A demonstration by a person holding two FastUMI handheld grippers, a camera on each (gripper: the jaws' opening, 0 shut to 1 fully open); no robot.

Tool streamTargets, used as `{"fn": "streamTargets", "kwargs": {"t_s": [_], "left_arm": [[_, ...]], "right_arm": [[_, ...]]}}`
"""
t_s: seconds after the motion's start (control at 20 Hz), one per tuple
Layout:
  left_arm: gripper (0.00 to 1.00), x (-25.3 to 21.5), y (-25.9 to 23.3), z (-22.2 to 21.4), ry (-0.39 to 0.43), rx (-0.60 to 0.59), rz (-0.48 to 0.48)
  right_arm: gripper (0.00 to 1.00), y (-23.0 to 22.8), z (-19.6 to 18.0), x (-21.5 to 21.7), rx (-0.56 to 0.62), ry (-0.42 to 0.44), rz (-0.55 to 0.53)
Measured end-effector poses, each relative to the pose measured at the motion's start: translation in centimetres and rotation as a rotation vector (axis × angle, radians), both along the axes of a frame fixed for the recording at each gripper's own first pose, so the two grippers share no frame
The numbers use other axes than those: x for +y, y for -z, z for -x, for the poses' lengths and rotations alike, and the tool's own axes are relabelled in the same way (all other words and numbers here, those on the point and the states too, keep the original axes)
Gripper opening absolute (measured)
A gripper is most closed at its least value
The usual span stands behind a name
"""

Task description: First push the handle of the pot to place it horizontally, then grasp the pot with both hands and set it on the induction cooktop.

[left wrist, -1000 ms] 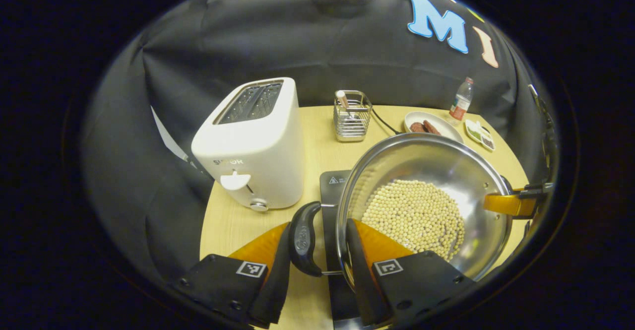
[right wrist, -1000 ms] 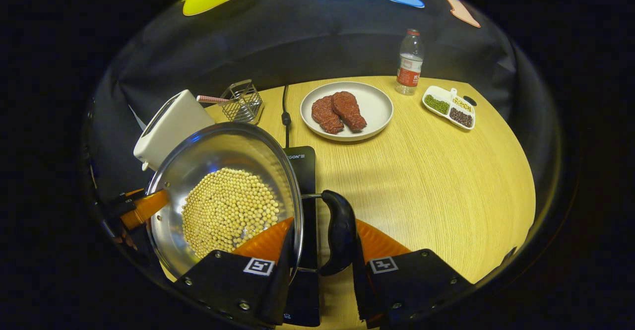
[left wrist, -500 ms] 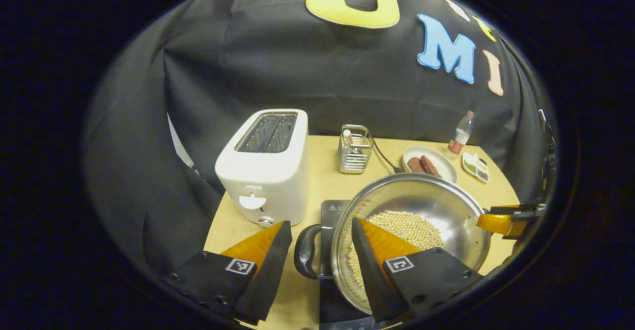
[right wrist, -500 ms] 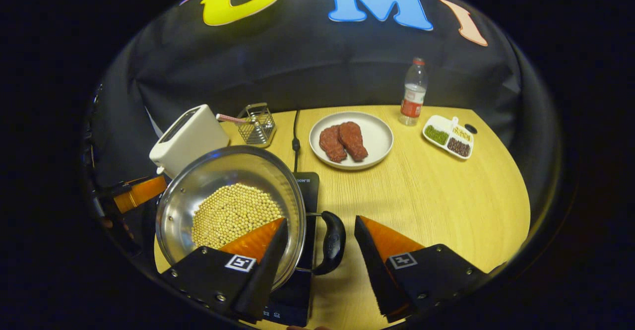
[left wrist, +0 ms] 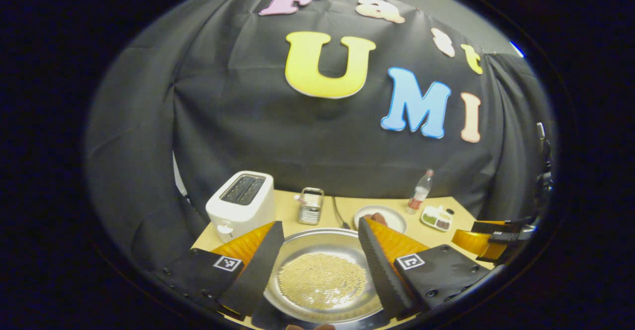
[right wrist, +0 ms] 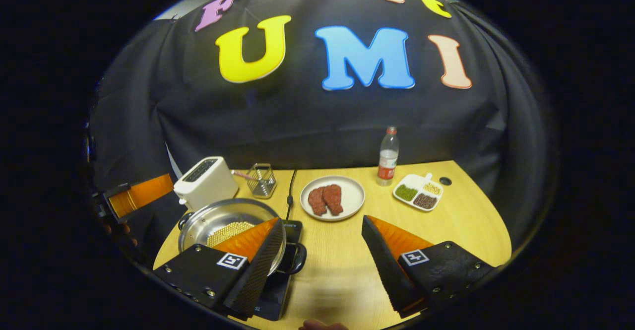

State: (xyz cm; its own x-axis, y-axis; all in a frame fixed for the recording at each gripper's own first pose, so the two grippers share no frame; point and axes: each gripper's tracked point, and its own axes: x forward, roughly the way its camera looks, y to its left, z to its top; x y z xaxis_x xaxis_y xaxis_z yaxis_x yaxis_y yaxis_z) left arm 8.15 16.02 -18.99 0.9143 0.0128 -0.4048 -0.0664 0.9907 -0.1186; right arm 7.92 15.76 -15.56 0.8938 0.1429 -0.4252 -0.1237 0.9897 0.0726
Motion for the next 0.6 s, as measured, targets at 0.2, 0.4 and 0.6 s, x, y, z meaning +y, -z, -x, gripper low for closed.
{"fn": "streamTargets", "kwargs": {"t_s": [0.2,0.4,0.6], "left_arm": [[0.95,-5.9,-6.1,0.9,-0.001,-0.127,-0.041],[0.97,-10.5,-12.4,1.9,-0.007,-0.255,-0.06],[0.97,-14.4,-15.8,3.7,-0.013,-0.311,-0.074]], "right_arm": [[0.99,-5.9,0.9,-5.1,-0.133,0.035,0.003],[0.98,-12.1,2.2,-10.1,-0.281,0.086,0.011],[0.98,-16.1,4.0,-13.0,-0.364,0.07,-0.012]]}}
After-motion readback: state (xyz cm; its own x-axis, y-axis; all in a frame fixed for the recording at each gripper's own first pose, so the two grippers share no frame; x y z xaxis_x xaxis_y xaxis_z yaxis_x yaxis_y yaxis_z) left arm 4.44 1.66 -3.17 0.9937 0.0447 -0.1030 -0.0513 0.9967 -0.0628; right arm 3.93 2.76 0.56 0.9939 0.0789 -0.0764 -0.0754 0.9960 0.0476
